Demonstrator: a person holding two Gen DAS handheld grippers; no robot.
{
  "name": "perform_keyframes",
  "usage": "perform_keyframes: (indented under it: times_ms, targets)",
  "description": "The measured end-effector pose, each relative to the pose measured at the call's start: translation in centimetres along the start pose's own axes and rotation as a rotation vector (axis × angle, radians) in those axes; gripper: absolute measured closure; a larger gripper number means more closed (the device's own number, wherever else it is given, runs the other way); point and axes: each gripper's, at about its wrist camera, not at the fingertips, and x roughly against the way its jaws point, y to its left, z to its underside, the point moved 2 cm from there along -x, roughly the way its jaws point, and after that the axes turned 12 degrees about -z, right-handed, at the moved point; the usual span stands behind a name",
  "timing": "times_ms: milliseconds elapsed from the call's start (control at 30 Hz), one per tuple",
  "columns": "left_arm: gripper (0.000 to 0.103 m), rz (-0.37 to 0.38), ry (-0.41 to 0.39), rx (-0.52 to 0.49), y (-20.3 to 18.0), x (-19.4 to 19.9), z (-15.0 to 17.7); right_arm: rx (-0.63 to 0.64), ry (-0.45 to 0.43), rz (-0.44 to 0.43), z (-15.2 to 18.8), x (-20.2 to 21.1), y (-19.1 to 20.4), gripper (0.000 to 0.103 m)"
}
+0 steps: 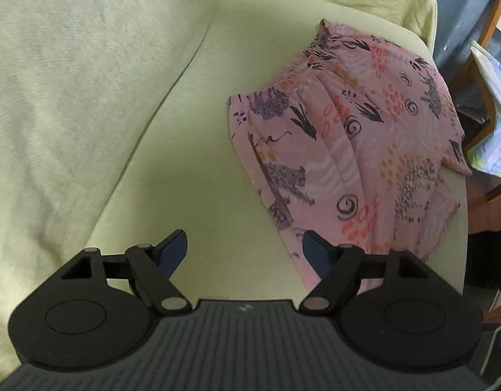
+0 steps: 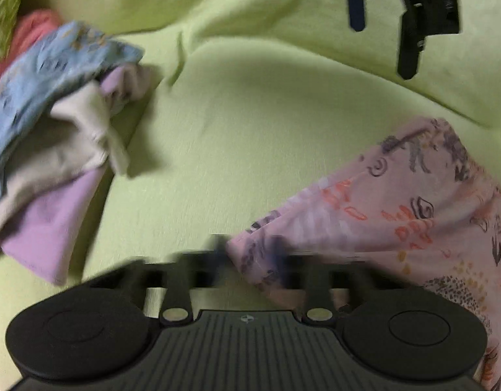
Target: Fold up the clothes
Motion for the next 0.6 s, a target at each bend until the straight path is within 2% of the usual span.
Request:
perform_keyframes:
  times_ms: [100, 233, 333, 567, 600]
  targets:
    - [0.031, 0.022, 0.002, 0.011, -0.2, -1.8, -2.1, -0.048, -0.029, -0.027, -0.5, 2.2, -2.2, 0.1]
    - [0.044, 0.06, 0.013, 0.049, -0.3, -5.3, -6.1, -0.094, -0.093, -0.032, -0.6, 7.3, -4.8, 0.1]
    - [0.051, 0.084, 0.021, 0.071, -0.5, -8.8, -9.3, -0.133, -0.101, -0.036, -0.3, 9.4, -6.2, 0.1]
    - [0.069, 0.071, 0.152, 0.033, -1.0, -14.6, -13.7, -0.19, -0.092, -0.09, 0.5, 10.2, -8.0, 0.1]
    - [0.084, 0.077, 0.171, 0.025, -1.1, -15.0, -13.9, -0.196, -0.087, -0.099, 0.6, 10.1, -8.3, 0.1]
